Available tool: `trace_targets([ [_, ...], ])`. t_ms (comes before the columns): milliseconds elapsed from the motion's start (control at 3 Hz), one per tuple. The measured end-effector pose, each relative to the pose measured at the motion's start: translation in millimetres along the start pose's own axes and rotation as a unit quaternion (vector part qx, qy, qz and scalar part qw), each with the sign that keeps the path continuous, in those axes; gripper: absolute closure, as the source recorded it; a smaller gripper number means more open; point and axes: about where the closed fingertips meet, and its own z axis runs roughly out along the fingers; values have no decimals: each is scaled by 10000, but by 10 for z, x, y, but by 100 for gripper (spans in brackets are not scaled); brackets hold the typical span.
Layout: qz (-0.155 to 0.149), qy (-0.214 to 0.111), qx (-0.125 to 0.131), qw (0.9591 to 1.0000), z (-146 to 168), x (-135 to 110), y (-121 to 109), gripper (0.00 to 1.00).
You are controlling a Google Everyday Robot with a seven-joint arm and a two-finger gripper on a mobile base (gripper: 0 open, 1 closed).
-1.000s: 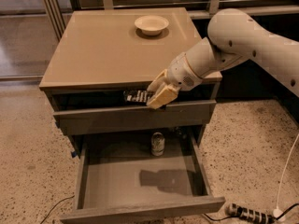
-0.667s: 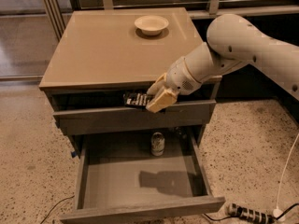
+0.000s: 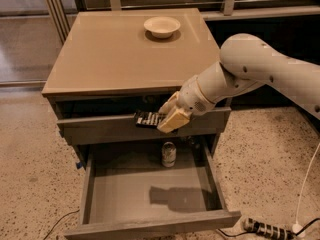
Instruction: Place rxbar chocolate into middle drawer
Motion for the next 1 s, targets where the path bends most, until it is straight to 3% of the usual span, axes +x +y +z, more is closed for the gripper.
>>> trace_targets([
  [333,79,36,-27,10000,141,177,74,100],
  [667,50,-54,-116,9999,503,574,292,100],
  [1000,51,-54,-117,9999,506,575,293,100],
])
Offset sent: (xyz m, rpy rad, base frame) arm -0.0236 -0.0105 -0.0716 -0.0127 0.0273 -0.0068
